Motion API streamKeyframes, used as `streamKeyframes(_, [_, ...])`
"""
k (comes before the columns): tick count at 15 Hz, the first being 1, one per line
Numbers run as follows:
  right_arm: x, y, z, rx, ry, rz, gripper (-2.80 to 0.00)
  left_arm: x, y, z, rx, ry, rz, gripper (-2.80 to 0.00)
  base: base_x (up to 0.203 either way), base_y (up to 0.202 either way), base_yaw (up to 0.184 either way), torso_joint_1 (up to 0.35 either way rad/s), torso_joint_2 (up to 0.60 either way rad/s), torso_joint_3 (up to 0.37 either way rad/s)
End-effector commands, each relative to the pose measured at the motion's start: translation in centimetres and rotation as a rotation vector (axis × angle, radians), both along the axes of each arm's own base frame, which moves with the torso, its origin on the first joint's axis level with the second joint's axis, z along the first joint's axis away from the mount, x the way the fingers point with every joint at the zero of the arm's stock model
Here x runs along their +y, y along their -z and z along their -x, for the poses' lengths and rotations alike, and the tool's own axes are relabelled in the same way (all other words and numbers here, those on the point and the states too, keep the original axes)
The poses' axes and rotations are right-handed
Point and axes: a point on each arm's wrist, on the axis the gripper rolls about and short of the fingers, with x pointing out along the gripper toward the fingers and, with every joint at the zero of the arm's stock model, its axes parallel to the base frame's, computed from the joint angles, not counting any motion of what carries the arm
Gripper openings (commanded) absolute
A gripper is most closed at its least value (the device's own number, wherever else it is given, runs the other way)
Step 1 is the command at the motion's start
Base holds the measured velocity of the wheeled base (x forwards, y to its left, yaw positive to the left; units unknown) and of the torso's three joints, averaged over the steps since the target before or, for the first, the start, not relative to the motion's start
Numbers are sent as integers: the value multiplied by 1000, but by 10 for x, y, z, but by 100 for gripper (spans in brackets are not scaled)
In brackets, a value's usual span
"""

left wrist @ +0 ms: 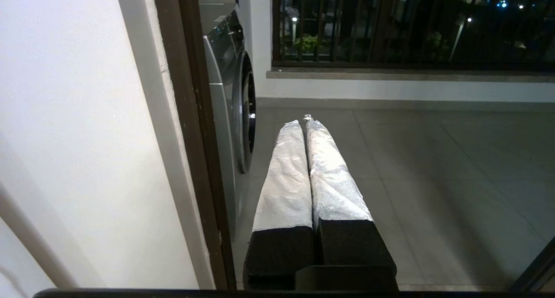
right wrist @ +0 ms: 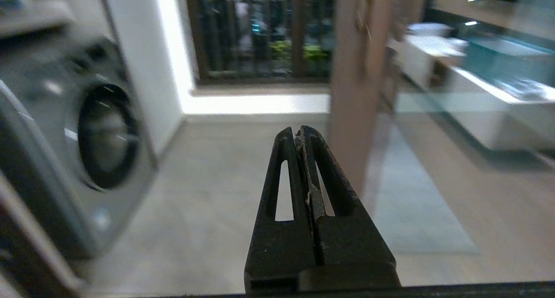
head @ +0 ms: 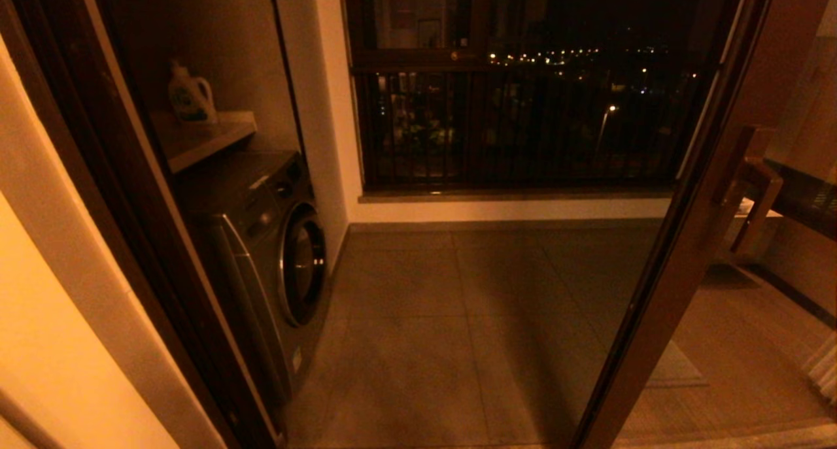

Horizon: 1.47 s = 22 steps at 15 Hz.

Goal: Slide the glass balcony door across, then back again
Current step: Close the slid door

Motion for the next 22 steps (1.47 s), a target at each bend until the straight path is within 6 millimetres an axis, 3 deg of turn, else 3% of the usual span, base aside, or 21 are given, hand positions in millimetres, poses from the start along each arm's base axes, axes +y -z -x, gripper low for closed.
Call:
streamKeyframes(1, [0,-45,-26,75,-18,-12,-280,0,11,-3,40,0,0,-280,0,0,0,0,0,0])
streamKeyframes(4, [0,-84,-56,146,4,-13,-280,0,11,-3,40,0,0,-280,0,0,0,0,0,0])
streamKeyframes(7, [-4,-107,-89,306,157,-16,-280,0,11,-3,40,0,0,-280,0,0,0,0,0,0])
streamKeyframes(13, [-19,-105,-131,465,410,6,-280,0,11,-3,40,0,0,-280,0,0,0,0,0,0])
streamKeyframes(19, [-67,-104,-185,592,640,-25,-280,0,11,-3,40,0,0,-280,0,0,0,0,0,0])
streamKeyframes(22, [-84,-108,-205,569,616,-45,-280,0,11,-3,40,0,0,-280,0,0,0,0,0,0])
